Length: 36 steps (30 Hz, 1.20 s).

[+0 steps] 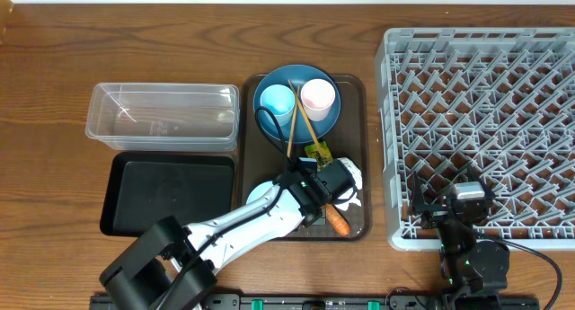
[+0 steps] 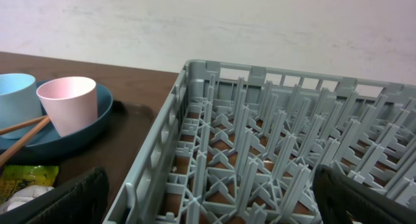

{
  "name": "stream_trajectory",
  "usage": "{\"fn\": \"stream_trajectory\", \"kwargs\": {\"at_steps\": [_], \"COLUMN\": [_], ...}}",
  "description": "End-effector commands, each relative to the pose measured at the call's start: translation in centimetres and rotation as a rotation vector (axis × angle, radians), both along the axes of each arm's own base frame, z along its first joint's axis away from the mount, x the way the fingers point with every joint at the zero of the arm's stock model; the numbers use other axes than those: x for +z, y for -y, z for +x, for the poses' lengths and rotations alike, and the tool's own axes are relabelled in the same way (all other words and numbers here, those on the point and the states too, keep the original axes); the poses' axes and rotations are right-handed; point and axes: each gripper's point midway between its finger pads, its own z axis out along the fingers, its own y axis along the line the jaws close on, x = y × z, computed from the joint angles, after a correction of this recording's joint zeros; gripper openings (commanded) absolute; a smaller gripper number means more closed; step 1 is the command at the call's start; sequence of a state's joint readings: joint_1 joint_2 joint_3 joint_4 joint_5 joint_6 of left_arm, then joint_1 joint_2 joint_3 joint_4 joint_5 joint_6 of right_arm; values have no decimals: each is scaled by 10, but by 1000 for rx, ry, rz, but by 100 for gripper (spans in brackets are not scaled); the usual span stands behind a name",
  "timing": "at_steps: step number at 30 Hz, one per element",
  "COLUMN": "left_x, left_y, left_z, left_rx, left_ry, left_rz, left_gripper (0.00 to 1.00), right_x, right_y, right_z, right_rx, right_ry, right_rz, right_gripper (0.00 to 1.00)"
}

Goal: Sort waste into correct bins and load items into the dishwasher rack
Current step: 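Lower the left gripper and grasp the rim of the rice bowl, then lift the rice bowl with the left gripper over the black tray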

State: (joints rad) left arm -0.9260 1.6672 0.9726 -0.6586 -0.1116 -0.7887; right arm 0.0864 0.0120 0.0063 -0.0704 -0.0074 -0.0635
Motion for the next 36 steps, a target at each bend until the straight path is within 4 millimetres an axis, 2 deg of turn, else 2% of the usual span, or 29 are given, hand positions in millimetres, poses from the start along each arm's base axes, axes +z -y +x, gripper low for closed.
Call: {"fn": "stream_trajectory", "kwargs": {"at_steps": [1,8,16,23,29,36], "left_x": [-6,-6,-6,4,26,75], "left_y": [-6,-6,-4,1,-1,2], "left_z": [-4,-4,-10,-16,-16,-12], "left_rx": [0,0,-5,-10,-16,-129], "left_ry": [-12,-14,-48,-66,-36,81], "left_rz": [30,32,14,-36,-75,-179], "left_gripper": [19,6,6,6,6,6], "right_x": [0,0,0,0,0,0], "right_y": [-1,-1,-1,-1,-1,-1], "right_z": [0,0,0,0,0,0], "right_rx": [7,7,7,7,7,7], "right_ry": [3,3,3,3,3,2], "right_rz": [-12,-12,-12,-12,-12,-12], "right_gripper": [99,99,99,99,99,99]}}
